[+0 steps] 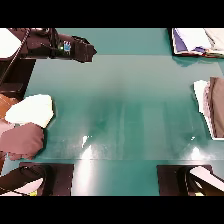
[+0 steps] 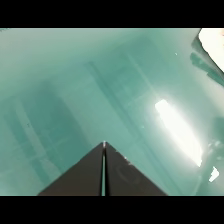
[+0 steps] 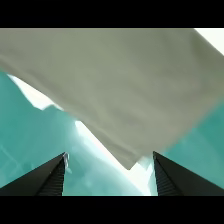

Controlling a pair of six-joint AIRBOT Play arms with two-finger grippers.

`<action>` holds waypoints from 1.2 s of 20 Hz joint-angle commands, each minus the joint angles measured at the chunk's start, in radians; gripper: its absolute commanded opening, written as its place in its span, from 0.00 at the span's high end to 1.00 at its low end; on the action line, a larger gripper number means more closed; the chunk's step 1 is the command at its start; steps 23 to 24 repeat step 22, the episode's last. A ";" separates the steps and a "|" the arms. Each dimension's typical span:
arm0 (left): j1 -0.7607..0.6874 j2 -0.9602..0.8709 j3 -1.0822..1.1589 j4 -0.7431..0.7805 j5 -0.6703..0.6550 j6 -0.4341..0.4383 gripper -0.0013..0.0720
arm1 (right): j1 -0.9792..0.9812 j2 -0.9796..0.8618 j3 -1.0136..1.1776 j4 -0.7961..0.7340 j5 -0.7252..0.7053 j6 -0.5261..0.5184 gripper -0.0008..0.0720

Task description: Fold the shirts.

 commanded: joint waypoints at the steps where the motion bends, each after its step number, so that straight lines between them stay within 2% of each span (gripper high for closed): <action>1: 0.000 -0.001 0.000 0.000 0.003 0.003 0.95 | 0.113 0.008 0.098 0.124 -0.011 0.000 0.15; 5: 0.000 0.000 0.000 0.002 0.005 0.003 0.95 | 0.446 0.008 0.228 0.164 -0.025 0.000 0.17; 9: 0.000 0.000 0.000 0.000 0.001 0.002 0.95 | 0.772 0.008 0.274 0.158 -0.116 -0.006 0.54; 10: 0.000 0.000 0.000 0.000 0.006 0.002 0.95 | 0.839 0.008 0.275 0.158 -0.138 -0.029 0.66; 12: 0.000 0.000 0.000 0.000 0.022 0.002 0.95 | 0.943 0.008 0.275 0.157 -0.168 -0.069 0.97; 16: 0.000 0.000 0.000 0.000 0.052 0.002 0.95 | 1.036 0.008 0.275 0.158 -0.205 -0.072 0.97; 24: 0.000 0.000 0.000 0.000 0.069 0.002 0.95 | 1.018 0.008 0.275 0.159 -0.194 -0.072 0.97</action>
